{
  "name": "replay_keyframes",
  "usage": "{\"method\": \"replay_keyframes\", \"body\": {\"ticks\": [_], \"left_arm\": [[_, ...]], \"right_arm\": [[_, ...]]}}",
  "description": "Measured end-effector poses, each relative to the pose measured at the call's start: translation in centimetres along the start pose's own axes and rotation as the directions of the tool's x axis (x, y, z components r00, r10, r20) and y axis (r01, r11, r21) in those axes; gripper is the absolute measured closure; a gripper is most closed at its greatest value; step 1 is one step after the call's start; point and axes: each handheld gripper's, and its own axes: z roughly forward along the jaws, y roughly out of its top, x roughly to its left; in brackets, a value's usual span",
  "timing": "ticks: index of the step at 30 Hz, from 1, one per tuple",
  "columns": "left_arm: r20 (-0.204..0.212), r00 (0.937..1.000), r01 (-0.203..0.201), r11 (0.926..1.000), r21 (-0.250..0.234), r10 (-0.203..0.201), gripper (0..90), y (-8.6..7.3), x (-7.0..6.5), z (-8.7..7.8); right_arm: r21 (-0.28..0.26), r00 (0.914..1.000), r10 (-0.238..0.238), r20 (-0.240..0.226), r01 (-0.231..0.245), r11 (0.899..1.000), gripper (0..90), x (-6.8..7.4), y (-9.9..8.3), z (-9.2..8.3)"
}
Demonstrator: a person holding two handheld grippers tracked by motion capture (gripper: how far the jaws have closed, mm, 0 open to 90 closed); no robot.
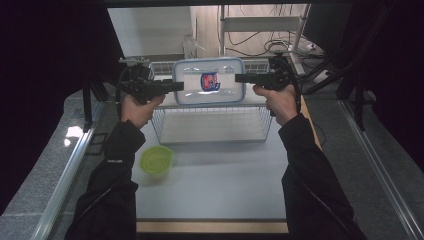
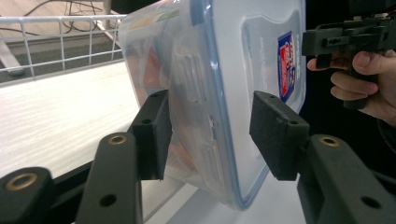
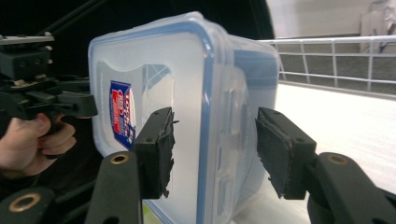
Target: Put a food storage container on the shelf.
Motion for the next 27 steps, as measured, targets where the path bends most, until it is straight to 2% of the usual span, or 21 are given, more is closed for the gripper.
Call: {"method": "replay_keyframes", "body": {"ticks": [4,9,11,13,15,17,19,21,24,26,27], "left_arm": [[-0.001,0.9999,0.012,0.9999,-0.008,-0.012,46.4,0.0,0.2,0.2],[-0.008,0.9995,0.031,0.9995,-0.003,-0.031,41.0,-0.1,0.5,0.6],[0.009,0.9978,0.066,0.9978,-0.011,-0.066,39.4,-0.1,1.0,0.8],[0.023,0.9959,0.088,0.9960,-0.013,-0.088,38.6,-0.1,1.5,0.9],[0.017,0.9948,0.101,0.9948,-0.017,-0.100,36.8,0.0,1.7,1.0],[-0.011,0.9960,0.088,0.9958,-0.025,-0.088,34.6,0.2,1.7,1.1],[-0.066,0.9963,0.055,0.9984,-0.011,-0.055,33.9,0.3,1.5,1.3],[-0.080,0.9963,0.031,0.9994,-0.013,-0.032,32.5,0.4,1.2,1.3],[-0.107,0.9942,-0.012,0.9998,-0.015,0.011,32.4,0.6,0.6,1.2],[-0.118,0.9920,-0.048,0.9987,-0.015,0.046,32.2,0.6,0.0,0.8],[-0.134,0.9888,-0.069,0.9976,-0.013,0.066,33.0,0.5,-0.3,0.6]], "right_arm": [[-0.005,0.9997,-0.003,0.026,0.003,1.000,46.6,0.0,0.1,0.3],[0.018,0.9974,-0.043,0.058,0.042,0.999,45.5,0.2,0.0,0.9],[0.029,0.9950,-0.055,0.084,0.053,0.998,44.8,0.4,-0.1,1.2],[0.023,0.9951,-0.046,0.087,0.045,0.999,44.2,0.3,-0.2,1.5],[0.022,0.9961,-0.034,0.081,0.033,0.999,44.3,0.1,-0.4,1.6],[0.023,0.9966,-0.028,0.077,0.026,0.999,43.9,-0.1,-0.5,1.6],[0.009,0.9977,-0.003,0.067,0.002,1.000,43.7,-0.3,-0.6,1.6],[-0.024,0.9982,0.012,0.059,-0.011,1.000,46.7,-0.5,-0.7,1.3],[-0.010,0.9985,0.003,0.055,-0.003,1.000,46.5,-0.4,-0.7,1.1],[-0.013,0.9962,-0.027,0.083,0.029,1.000,46.5,-0.2,-0.7,0.8],[-0.015,0.9945,-0.042,0.096,0.044,0.999,45.9,-0.1,-0.7,0.6]]}}
